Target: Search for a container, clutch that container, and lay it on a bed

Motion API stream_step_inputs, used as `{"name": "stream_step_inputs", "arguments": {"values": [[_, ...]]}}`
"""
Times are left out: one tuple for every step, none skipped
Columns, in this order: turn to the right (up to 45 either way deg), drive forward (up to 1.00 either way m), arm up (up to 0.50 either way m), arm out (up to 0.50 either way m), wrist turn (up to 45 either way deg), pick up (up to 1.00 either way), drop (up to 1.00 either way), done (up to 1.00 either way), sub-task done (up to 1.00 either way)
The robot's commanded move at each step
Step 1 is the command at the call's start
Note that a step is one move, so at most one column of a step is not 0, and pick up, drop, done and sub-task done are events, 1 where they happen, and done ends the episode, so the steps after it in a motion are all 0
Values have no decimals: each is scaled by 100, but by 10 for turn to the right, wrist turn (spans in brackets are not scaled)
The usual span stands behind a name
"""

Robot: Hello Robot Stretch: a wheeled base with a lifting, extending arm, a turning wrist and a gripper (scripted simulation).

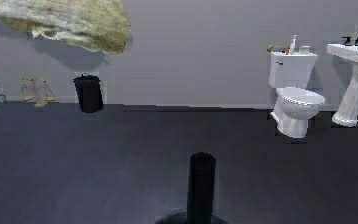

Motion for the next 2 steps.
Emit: {"name": "stream_step_inputs", "arguments": {"values": [[300,0,0,0,0,0,0,0,0],[0,30,0,0,0,0,0,0,0]]}}
